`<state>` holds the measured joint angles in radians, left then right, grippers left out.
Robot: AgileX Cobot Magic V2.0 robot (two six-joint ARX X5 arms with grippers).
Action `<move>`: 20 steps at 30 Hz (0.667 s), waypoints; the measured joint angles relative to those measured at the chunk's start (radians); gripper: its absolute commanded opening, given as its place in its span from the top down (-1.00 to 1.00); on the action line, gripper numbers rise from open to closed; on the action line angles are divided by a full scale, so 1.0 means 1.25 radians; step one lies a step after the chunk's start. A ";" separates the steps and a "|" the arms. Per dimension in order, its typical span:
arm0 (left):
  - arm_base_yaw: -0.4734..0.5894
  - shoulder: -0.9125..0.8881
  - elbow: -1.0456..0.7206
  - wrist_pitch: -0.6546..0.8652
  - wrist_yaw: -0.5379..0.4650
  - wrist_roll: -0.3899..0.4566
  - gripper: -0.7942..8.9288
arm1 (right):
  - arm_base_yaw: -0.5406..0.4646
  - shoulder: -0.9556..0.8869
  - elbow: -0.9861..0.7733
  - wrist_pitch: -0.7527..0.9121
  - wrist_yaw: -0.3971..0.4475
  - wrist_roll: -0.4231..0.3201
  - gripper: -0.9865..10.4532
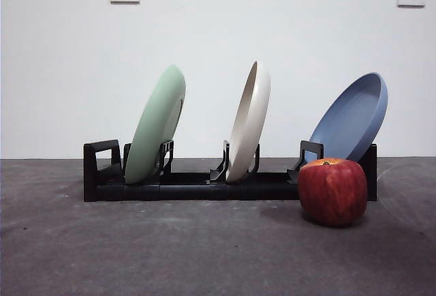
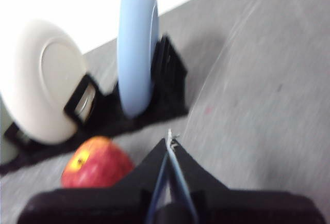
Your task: Take the green plate from the plate rack,put the plate on the table,take the apple from the table,put the apple in the plate
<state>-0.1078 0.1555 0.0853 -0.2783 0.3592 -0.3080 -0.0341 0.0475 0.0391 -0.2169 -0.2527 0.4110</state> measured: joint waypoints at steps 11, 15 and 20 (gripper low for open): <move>0.000 0.317 0.574 -0.161 0.056 -0.016 0.84 | 0.000 0.313 0.476 -0.108 -0.186 -0.011 0.83; 0.000 0.453 0.768 -0.277 0.141 0.019 0.83 | 0.000 0.430 0.643 -0.146 -0.287 -0.033 0.83; -0.003 0.604 0.971 -0.415 0.212 0.110 0.43 | 0.000 0.544 0.812 -0.257 -0.322 -0.092 0.82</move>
<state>-0.1120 0.9104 1.2995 -0.7967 0.6239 -0.1711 -0.0338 0.7269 1.0542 -0.5385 -0.6552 0.2962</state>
